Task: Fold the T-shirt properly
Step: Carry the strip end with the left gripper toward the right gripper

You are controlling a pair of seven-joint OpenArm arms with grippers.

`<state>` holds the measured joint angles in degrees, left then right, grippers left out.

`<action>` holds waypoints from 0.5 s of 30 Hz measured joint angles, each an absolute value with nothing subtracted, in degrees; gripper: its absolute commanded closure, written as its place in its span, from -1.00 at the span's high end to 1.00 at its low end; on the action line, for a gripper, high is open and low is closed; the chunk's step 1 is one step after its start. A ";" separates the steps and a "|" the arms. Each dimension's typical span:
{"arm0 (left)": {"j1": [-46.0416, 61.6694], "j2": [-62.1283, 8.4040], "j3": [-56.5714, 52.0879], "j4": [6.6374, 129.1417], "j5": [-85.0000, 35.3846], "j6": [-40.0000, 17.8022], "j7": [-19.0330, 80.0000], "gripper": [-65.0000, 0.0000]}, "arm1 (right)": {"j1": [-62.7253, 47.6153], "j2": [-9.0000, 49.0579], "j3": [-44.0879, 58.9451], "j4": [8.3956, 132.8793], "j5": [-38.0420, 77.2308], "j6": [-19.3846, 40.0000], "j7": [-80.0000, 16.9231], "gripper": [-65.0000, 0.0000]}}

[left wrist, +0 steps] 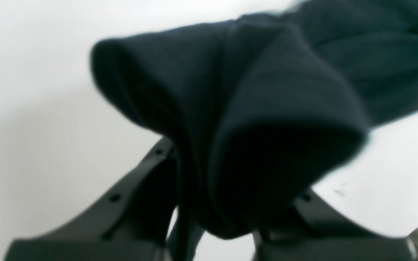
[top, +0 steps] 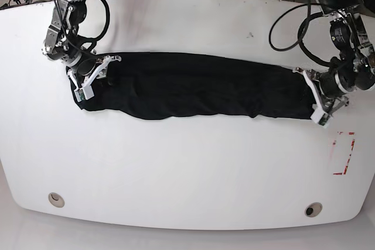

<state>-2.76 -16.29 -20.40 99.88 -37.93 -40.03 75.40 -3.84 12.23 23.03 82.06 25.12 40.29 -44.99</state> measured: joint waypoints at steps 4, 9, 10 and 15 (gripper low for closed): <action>-3.60 -13.82 -11.88 106.32 -37.52 -39.90 78.89 -0.87 | -3.86 12.21 23.03 82.06 24.95 40.29 -44.97 -0.55; -5.85 -10.15 -0.91 107.42 -38.57 -39.92 79.77 -0.87 | -3.86 12.23 22.96 82.06 25.04 40.27 -44.93 -0.55; -6.52 -9.21 0.10 107.44 -38.46 -39.97 79.83 -0.87 | -3.84 12.23 22.96 82.06 25.32 40.29 -44.99 -0.55; -9.69 -3.90 2.85 106.52 -31.27 -39.92 79.99 -0.87 | -3.86 12.36 22.96 82.06 25.26 40.29 -45.01 -0.55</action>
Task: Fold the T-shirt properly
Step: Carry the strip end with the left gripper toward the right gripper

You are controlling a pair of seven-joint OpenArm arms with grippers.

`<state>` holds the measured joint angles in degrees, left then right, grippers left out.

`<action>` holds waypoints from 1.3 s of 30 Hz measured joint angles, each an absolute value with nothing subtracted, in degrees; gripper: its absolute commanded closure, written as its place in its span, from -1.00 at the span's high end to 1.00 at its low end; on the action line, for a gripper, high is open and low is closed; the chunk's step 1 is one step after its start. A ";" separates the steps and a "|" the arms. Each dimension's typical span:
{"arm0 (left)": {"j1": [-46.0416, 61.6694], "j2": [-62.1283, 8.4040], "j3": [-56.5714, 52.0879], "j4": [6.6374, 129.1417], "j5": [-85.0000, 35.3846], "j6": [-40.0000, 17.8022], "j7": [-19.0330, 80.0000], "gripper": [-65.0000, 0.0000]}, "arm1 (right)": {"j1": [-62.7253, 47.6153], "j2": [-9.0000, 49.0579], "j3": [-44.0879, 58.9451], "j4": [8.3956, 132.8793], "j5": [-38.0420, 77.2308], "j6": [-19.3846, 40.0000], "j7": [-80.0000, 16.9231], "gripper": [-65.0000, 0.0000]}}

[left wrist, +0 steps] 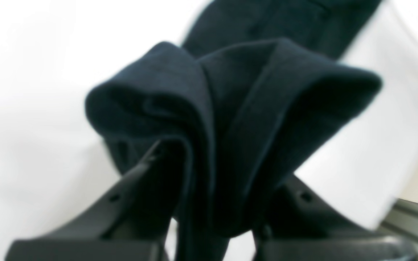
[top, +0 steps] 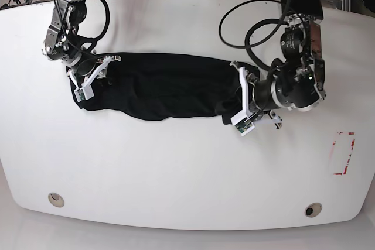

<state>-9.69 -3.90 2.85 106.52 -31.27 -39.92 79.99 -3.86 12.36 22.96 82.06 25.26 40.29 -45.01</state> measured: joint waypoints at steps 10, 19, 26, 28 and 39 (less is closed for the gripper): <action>-13.32 7.70 4.25 96.09 -21.39 -39.97 79.85 -0.87 | -3.86 12.36 22.92 82.06 25.34 40.29 -44.97 -0.55; -13.32 8.38 4.75 92.68 -20.14 -39.92 76.18 -0.87 | -3.84 12.23 22.92 82.06 25.28 40.29 -45.01 -0.55; -13.43 8.49 7.92 92.66 -20.16 -39.92 75.37 -0.86 | -3.84 12.23 22.92 82.06 25.30 40.29 -44.99 -0.55; -13.37 8.58 8.19 92.60 -20.16 -39.92 75.31 -0.85 | -3.84 12.23 22.92 82.06 25.30 40.29 -44.99 -0.55; -14.48 8.36 10.28 88.60 -20.18 -39.90 73.87 0.19 | -3.29 12.38 22.76 81.95 24.88 40.29 -45.30 -0.55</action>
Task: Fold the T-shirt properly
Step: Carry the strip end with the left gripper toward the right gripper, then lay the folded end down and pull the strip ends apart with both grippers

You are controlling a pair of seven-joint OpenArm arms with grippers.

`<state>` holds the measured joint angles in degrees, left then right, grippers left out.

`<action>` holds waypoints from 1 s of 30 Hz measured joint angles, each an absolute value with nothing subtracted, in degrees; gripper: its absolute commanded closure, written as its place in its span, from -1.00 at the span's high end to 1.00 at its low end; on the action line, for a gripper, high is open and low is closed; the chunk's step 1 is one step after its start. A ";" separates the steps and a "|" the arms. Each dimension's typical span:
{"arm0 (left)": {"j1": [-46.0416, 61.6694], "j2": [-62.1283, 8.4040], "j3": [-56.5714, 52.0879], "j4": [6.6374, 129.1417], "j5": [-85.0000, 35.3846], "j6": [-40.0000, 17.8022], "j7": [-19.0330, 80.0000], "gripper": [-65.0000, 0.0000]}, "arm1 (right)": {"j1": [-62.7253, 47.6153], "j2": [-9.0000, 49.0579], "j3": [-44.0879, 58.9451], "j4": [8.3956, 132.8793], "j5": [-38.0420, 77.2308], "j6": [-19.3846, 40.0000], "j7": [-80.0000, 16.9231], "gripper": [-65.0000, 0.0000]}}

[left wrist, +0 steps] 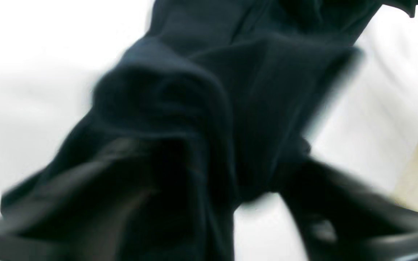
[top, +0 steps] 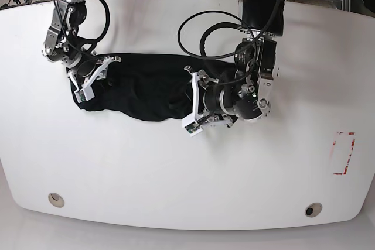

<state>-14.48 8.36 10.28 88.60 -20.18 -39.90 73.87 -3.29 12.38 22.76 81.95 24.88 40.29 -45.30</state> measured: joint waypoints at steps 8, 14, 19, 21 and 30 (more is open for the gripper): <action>-15.77 8.43 14.41 90.74 -29.08 -39.92 71.92 0.27 | -3.31 12.38 22.76 81.95 24.91 40.29 -45.25 -0.55; -17.41 8.86 10.37 95.15 -35.62 -39.92 71.64 0.26 | -3.22 12.38 22.76 81.95 24.88 40.29 -45.43 -0.55; -17.74 8.64 4.29 95.98 -30.87 -39.94 71.09 0.26 | -3.18 12.34 22.76 81.97 24.88 40.29 -45.45 -0.55; -17.41 7.84 3.42 95.94 -27.27 -39.92 71.33 0.24 | -2.85 12.25 22.76 82.04 24.84 40.32 -45.82 -0.55; -11.18 1.74 2.28 96.23 -18.28 -39.92 69.67 -0.60 | -2.59 11.92 22.65 86.87 23.29 39.94 -50.52 -0.55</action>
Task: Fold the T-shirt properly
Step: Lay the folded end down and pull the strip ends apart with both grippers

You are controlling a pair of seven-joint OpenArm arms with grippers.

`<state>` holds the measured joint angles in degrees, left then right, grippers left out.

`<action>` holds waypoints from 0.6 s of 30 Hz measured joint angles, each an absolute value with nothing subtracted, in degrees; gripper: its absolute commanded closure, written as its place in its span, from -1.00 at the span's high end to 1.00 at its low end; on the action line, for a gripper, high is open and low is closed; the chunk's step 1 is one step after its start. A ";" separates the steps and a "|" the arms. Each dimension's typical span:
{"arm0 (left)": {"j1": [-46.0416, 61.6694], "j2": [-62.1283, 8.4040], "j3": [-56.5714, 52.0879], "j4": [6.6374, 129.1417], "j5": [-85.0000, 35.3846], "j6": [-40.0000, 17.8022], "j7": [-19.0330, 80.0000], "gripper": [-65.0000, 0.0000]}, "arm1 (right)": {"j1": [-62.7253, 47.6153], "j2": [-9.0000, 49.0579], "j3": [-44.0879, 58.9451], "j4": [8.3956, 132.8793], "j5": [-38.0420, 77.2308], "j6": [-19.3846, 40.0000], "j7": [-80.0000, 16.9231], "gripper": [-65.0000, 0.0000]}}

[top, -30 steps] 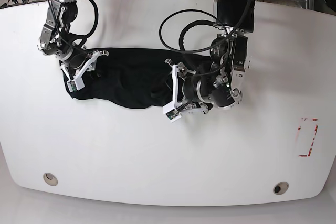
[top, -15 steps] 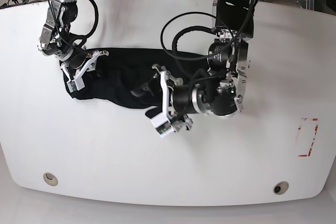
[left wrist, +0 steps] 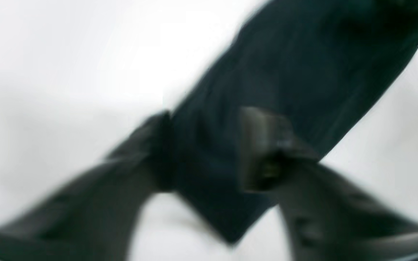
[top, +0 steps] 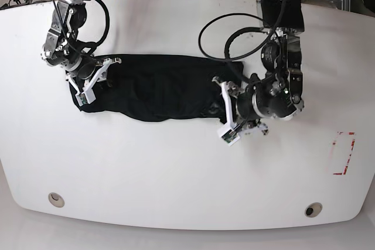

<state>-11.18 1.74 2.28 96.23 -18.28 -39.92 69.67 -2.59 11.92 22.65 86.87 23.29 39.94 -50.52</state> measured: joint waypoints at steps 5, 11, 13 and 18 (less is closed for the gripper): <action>-7.97 -0.36 0.43 94.59 -14.85 -39.92 62.94 -0.69 | -2.02 11.92 22.74 91.20 23.22 39.90 -52.71 -0.55; -7.38 -0.49 0.49 86.83 -12.23 -39.94 58.61 -0.69 | -1.65 11.86 22.79 97.36 23.33 39.94 -57.47 -0.54; -7.14 -0.49 0.51 84.33 -12.03 -39.90 56.90 -0.69 | -1.76 11.42 23.14 99.70 23.18 39.94 -58.85 -0.53; -7.84 -0.54 0.47 78.19 -13.63 -39.94 51.83 -0.69 | -1.61 9.37 24.99 106.43 23.86 39.94 -62.00 -0.39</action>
